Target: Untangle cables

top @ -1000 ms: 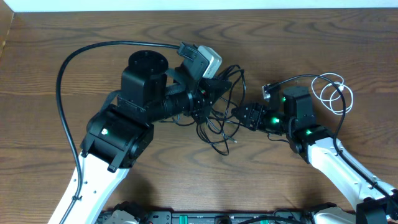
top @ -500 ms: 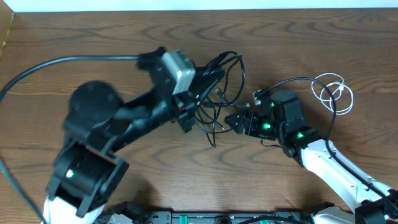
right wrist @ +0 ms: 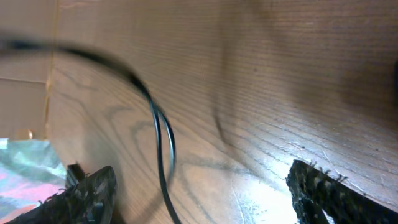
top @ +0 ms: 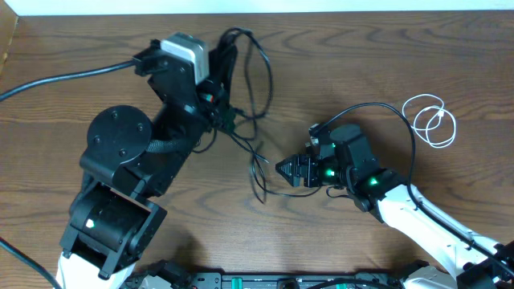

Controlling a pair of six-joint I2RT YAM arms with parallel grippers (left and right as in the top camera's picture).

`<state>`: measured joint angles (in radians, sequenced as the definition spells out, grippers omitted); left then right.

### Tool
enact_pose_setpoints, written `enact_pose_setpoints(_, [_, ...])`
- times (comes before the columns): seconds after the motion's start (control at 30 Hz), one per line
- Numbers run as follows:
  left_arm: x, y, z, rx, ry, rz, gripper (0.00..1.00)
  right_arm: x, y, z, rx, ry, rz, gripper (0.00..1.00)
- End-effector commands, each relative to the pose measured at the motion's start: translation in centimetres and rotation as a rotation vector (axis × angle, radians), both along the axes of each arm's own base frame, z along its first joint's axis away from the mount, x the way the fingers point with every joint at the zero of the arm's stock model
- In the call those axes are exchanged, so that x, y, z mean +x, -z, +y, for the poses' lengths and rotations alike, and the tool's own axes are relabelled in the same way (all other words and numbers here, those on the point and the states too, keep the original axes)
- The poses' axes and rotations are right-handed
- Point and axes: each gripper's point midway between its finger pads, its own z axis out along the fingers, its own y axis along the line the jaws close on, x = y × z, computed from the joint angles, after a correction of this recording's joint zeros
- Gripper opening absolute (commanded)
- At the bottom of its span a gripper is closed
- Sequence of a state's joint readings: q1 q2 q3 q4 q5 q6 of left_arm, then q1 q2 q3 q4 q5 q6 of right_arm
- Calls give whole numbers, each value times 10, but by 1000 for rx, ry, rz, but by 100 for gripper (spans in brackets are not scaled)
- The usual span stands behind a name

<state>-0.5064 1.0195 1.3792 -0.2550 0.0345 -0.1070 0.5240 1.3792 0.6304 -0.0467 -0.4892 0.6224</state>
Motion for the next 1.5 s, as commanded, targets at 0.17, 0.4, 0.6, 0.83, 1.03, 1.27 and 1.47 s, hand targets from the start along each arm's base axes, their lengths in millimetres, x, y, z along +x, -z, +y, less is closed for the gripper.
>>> enact_pose_setpoints(0.17, [-3,-40,29,-172,-126,-84,8,4,20,-6,-143,43,-51,81])
enact_pose_setpoints(0.4, [-12,-65,39,-231,-146,-170,8,-6,65,-4,-250,23,19,79])
enact_pose_setpoints(0.6, [-11,-64,38,-229,-146,-167,8,-14,102,-1,-283,22,114,72])
enact_pose_setpoints(0.83, [-8,-54,36,-205,-149,-131,8,-11,102,0,-270,27,109,67])
enact_pose_setpoints(1.03, [5,-19,37,-130,-198,-14,8,-9,99,0,-264,29,102,53])
enact_pose_setpoints(1.27, [27,62,61,69,-406,232,8,-7,74,-8,-256,46,93,57])
enact_pose_setpoints(1.47, [42,113,57,196,-422,385,8,1,40,-9,-249,44,57,62])
